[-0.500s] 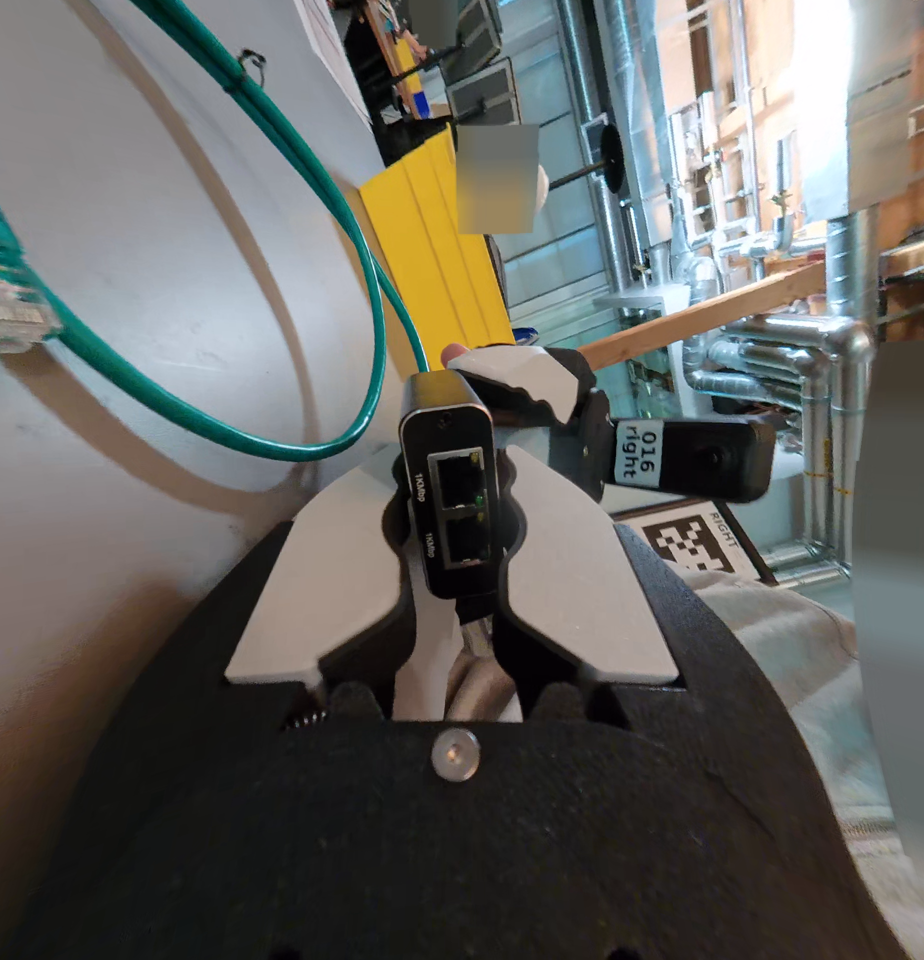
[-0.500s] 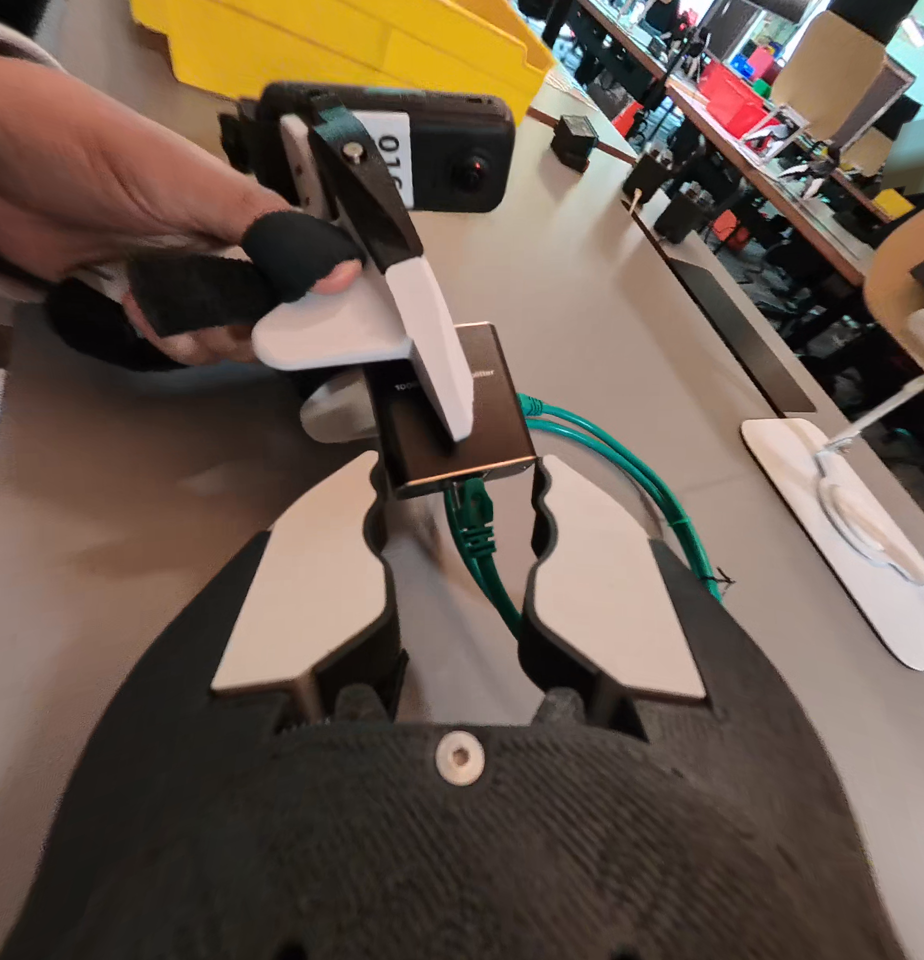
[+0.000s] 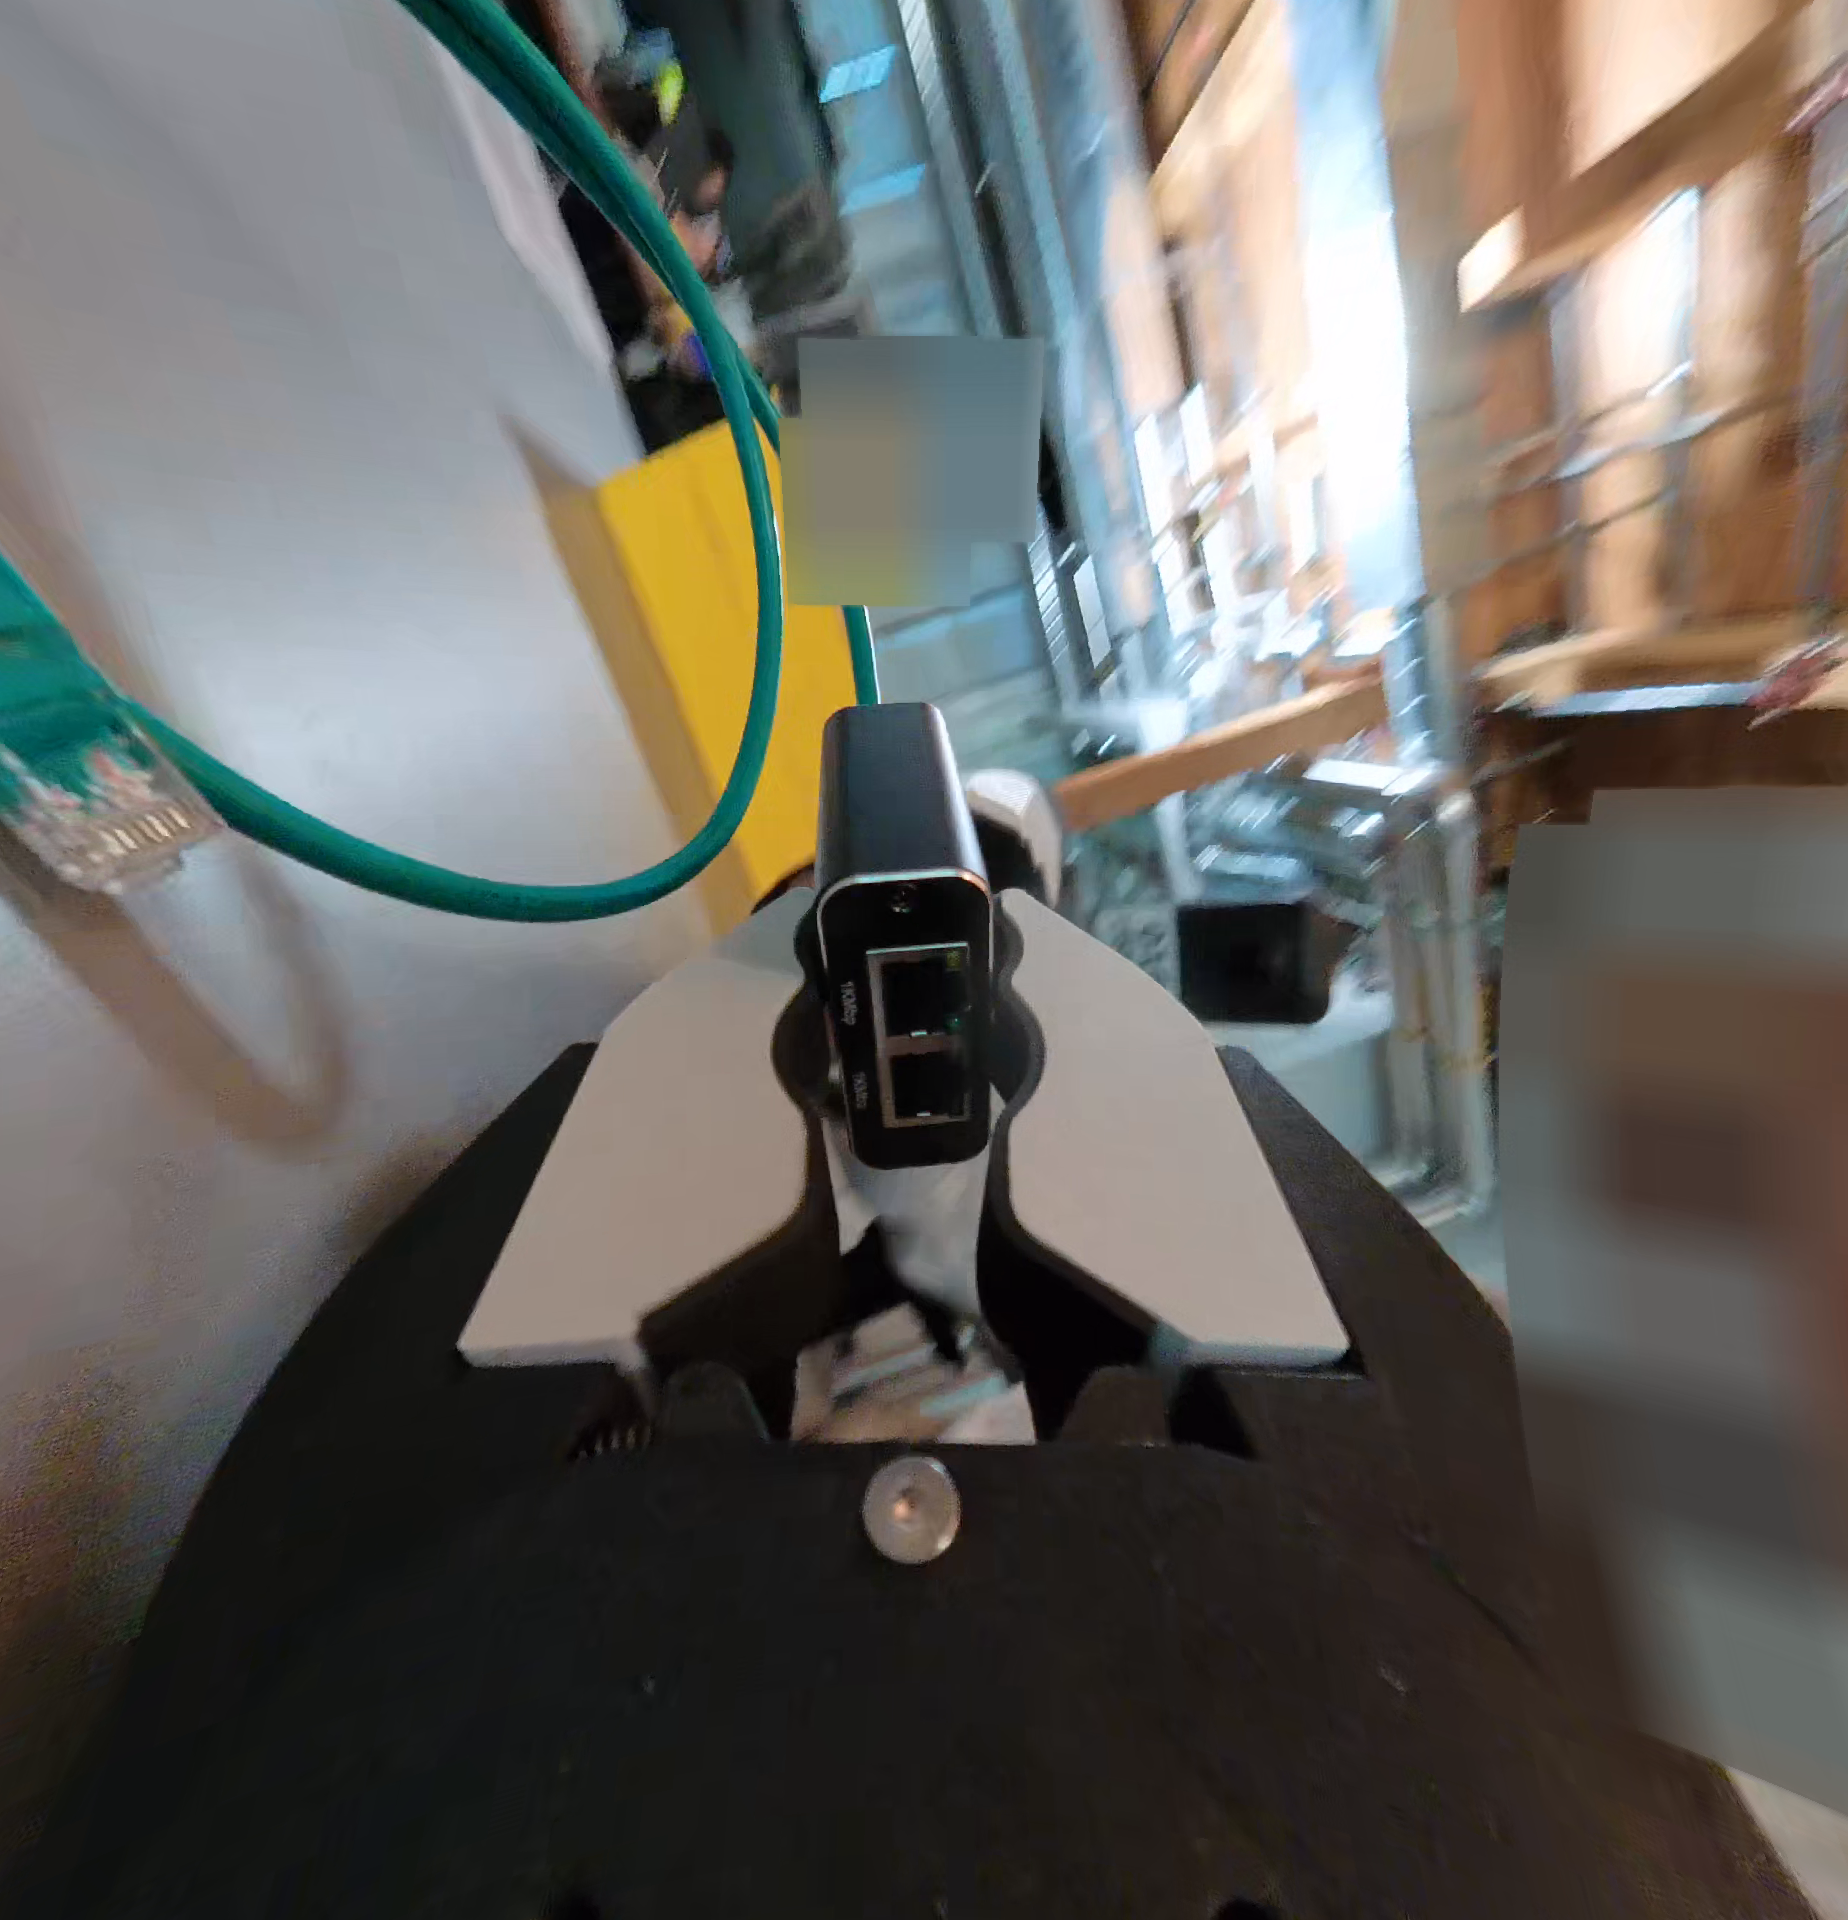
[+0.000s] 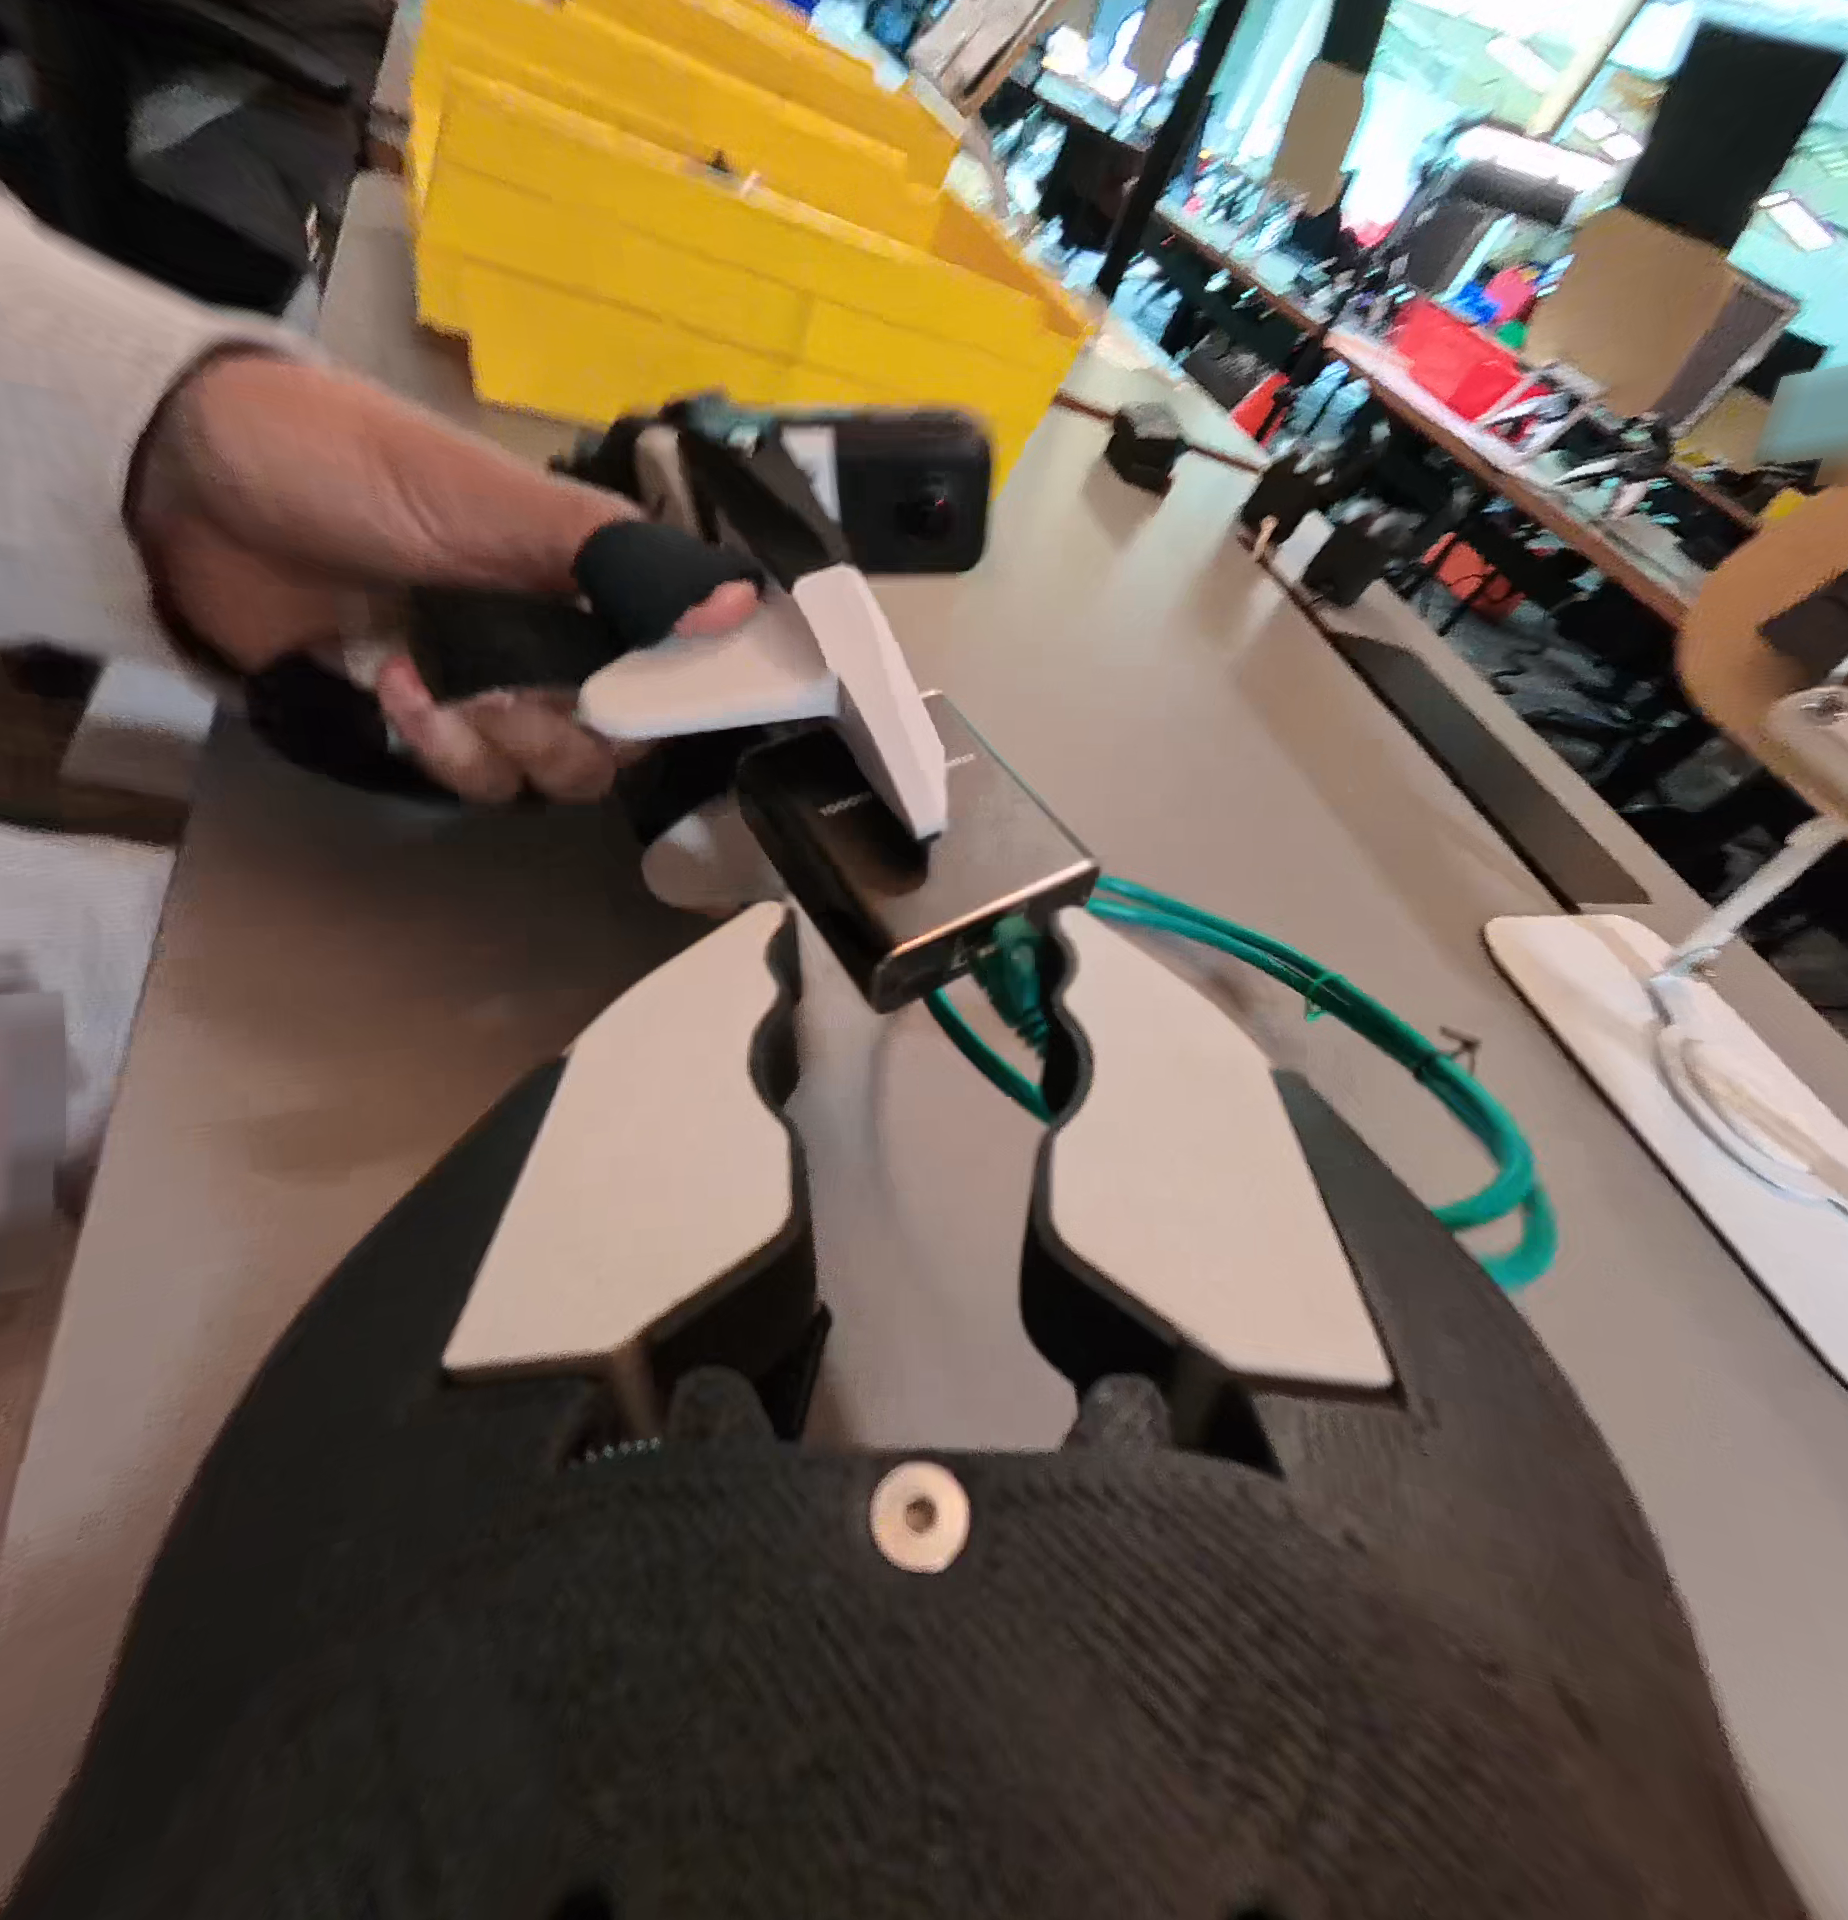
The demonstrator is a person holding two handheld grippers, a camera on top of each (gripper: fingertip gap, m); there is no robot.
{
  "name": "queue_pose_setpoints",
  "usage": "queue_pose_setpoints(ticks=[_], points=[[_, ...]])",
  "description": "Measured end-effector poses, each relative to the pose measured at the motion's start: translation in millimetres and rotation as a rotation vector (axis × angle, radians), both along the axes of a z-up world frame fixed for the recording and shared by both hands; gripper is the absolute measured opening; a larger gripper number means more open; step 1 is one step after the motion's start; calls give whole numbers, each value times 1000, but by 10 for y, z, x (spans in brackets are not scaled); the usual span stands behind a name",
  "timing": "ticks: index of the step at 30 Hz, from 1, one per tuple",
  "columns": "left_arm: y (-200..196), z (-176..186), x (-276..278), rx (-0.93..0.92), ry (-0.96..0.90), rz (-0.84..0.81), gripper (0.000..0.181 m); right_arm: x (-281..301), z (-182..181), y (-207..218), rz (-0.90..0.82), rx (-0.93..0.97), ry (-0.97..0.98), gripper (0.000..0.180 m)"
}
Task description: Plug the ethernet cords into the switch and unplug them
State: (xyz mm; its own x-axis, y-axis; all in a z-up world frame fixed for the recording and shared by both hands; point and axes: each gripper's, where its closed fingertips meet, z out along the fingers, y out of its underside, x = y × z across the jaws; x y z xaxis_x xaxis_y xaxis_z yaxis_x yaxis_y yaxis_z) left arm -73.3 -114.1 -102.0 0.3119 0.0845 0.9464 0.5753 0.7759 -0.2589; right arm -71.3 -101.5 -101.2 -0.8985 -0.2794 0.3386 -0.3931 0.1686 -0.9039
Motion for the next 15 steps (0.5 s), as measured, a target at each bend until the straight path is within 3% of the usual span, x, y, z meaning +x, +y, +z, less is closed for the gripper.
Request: queue_pose_setpoints(ticks=[1, 5, 8, 10, 15], points=[[-87, 61, -4, 53, 25, 49, 27, -10, 93, -3, -43, -42, -36, 50], [-240, 211, 4, 59, 126, 182, 25, -44, 280, -15, -192, -115, -363, 44], [-146, 282, 1, 24, 176, 205, 25, 6, 240, -74, -173, -78, -783, 58], [-22, 269, -17, -11, 181, 191, 25, 8, 233, -97, -126, -69, -987, 56], [142, 205, -48, -70, 177, 130, 33, -76, 251, -53, -12, -26, -1111, 35]])
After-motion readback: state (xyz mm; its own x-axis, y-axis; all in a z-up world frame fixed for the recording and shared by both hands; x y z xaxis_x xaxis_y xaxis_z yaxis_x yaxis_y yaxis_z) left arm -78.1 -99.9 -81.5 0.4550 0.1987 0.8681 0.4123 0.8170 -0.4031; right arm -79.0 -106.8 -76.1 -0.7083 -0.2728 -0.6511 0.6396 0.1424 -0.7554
